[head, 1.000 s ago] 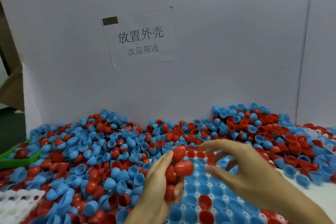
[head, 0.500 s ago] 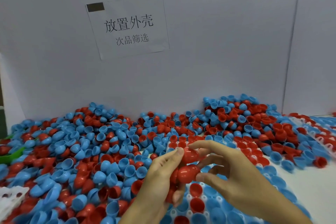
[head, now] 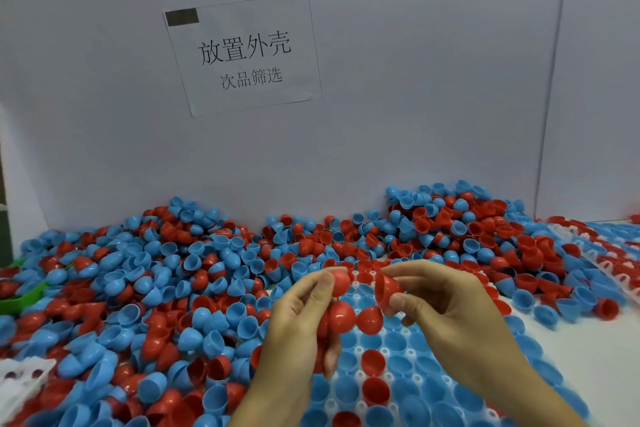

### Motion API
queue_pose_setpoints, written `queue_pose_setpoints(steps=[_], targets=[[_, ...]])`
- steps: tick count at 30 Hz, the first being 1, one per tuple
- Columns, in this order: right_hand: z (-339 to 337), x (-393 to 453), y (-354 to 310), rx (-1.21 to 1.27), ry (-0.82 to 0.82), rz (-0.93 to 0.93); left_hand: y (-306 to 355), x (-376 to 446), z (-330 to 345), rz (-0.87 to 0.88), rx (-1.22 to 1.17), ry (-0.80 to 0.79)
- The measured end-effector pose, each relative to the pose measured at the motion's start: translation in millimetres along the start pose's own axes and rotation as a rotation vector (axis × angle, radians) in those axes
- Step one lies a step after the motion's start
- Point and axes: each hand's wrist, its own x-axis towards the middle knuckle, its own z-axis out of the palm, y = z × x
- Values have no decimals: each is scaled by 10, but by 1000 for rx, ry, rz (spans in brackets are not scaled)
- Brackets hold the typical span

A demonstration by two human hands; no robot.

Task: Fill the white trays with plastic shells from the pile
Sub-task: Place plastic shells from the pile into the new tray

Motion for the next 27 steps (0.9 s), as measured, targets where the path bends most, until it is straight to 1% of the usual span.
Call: queue_pose_setpoints(steps=[2,4,9,13,16,18,22,24,27], targets=[[-24,0,-9,52,-17,-3,15,7,-25,-53,-76,18],[-16,-5,-14,96,-39,-2,18,5,-32,-84,-89,-12],[5,-16,-50,122,-60,-32,19,-1,-39,-65,71,-96],[17,-11,-61,123,3,-49,20,-8,-27,-102,99,-109],[32,-22,-43,77,-2,-48,28,-13,-10,-129,99,-131],[48,-40,-45,13,-37,-60,27,-14,-8,-131,94,-131],[55,-49,-22,-126,-109,-109,44,-22,-4,-123,-3,-101],[58,-45,0,-150,-137,-128,62,-26,0,-130,-58,-87],[69,-53,5,-151,-181,-138,66,-25,-4,-141,-76,-72]])
